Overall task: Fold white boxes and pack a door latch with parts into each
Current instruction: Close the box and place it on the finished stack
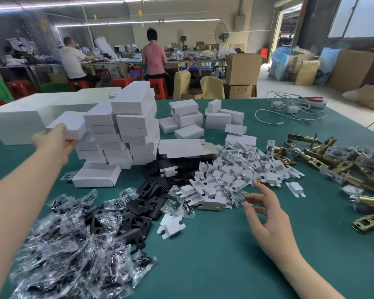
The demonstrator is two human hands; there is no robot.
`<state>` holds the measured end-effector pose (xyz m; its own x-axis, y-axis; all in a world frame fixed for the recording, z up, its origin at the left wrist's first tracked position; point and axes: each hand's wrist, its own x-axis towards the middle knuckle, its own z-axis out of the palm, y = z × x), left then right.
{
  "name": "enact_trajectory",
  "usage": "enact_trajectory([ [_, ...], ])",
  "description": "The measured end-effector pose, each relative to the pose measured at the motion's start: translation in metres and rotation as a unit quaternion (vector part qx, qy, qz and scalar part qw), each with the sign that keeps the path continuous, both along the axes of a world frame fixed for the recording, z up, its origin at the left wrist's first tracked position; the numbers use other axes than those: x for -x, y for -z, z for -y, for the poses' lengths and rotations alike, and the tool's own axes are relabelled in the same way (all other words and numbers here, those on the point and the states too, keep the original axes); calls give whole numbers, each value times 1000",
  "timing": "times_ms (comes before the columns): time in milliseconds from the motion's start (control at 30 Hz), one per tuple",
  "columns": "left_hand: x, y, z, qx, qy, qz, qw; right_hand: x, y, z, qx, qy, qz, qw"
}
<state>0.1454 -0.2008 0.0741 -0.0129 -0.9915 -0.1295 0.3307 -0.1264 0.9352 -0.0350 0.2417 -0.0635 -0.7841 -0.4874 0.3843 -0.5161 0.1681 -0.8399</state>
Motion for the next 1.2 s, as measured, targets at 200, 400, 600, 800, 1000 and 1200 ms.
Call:
enact_trajectory([
  [200,16,10,-2,17,22,67,997,2,1,-1,-11,3,11,1000],
  [400,13,21,2,26,30,161,986,1,0,0,-19,2,15,1000],
  [600,5,25,14,86,60,217,971,1,1,1,-29,2,11,1000],
  [800,0,35,20,147,16,318,937,1,2,4,-50,7,9,999],
  [1000,28,4,-13,189,-193,297,916,2,2,6,-81,19,14,996],
  [1200,107,-14,-126,740,-194,225,604,0,1,9,-149,24,-32,988],
])
